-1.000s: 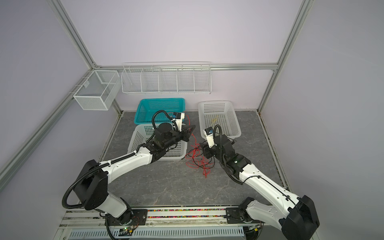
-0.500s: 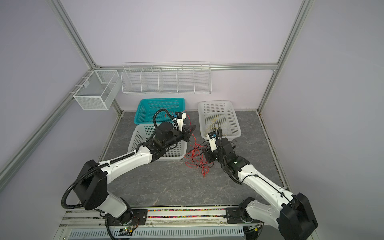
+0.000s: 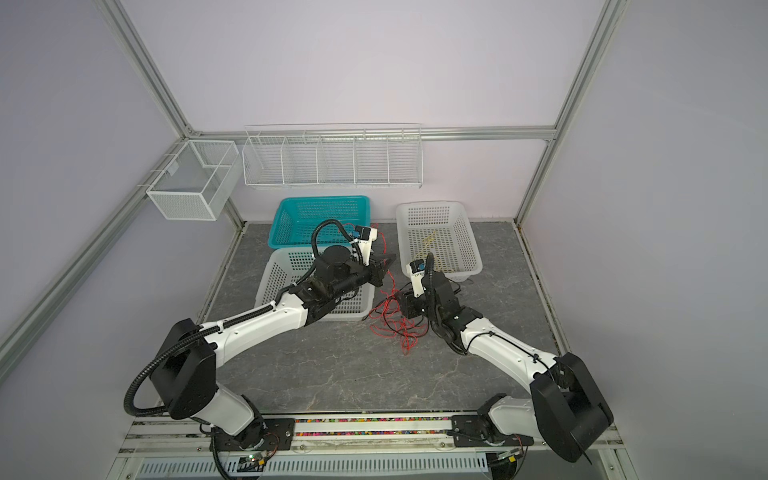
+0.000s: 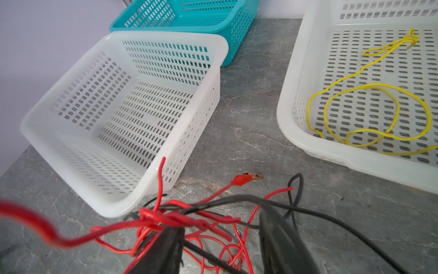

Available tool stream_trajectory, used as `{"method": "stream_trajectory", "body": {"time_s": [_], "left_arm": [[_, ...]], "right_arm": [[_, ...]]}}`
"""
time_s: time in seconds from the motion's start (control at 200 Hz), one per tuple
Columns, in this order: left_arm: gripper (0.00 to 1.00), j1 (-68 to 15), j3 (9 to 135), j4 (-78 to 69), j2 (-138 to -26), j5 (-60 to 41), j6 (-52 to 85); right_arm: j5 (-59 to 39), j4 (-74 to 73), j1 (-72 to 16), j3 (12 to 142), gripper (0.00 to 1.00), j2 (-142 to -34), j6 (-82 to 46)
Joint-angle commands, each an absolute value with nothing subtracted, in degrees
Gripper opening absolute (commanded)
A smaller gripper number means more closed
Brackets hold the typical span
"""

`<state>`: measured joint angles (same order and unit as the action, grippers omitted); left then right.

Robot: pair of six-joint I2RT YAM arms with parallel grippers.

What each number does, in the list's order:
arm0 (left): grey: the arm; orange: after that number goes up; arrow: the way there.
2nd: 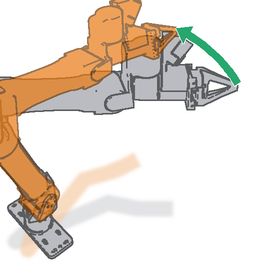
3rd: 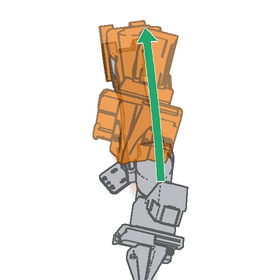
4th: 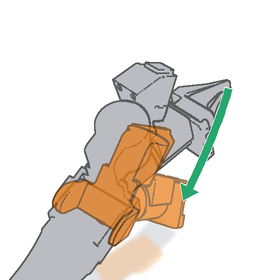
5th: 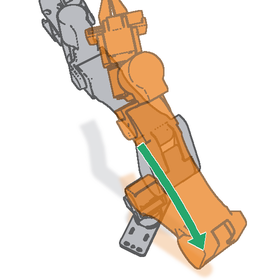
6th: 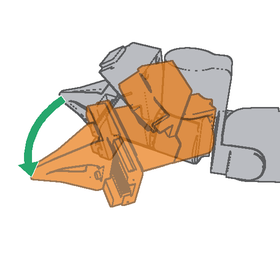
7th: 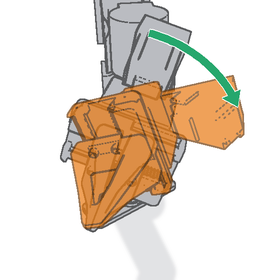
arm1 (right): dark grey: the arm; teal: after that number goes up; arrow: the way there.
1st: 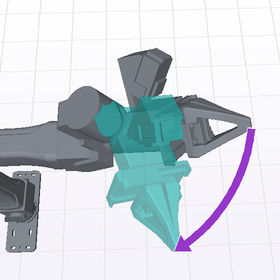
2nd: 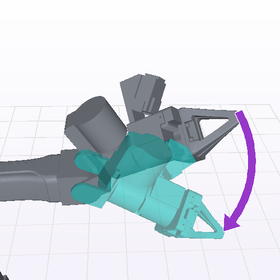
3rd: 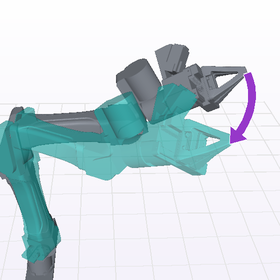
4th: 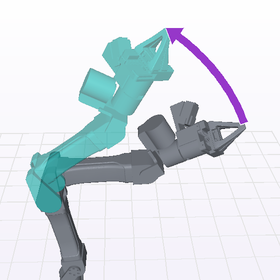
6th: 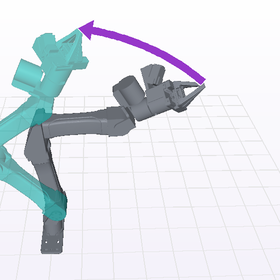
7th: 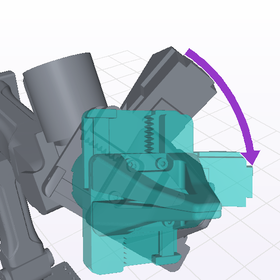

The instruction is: Untangle the cables

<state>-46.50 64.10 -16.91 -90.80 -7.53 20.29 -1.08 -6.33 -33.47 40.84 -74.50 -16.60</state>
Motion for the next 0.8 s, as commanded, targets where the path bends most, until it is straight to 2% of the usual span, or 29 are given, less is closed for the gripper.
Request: {"method": "stream_trajectory", "body": {"time_s": [0.0, 0.275, 0.395, 0.795], "left_arm": [[0.0, -47.32, 66.27, -16.46, -91.32, -7.52, 19.52], [0.0, -48.55, 67.05, -15.91, -91.75, -7.14, 20.43], [0.0, -49.92, 67.5, -15.12, -91.68, -6.53, 21.11], [0.0, -50.43, 65.24, -11.93, -84.45, -1.42, 21.76]], "right_arm": [[0.49, -11.61, -33.45, 41.4, 0.53, -75.13, -19.02], [8.79, -11.27, -34.4, 42.85, 0.52, -80.02, -21.99], [13.02, -11.6, -34.78, 42.98, 0.44, -82.59, -24.15], [17.93, -10.21, -33.16, 40.74, 0.31, -86.14, -24.57]]}}
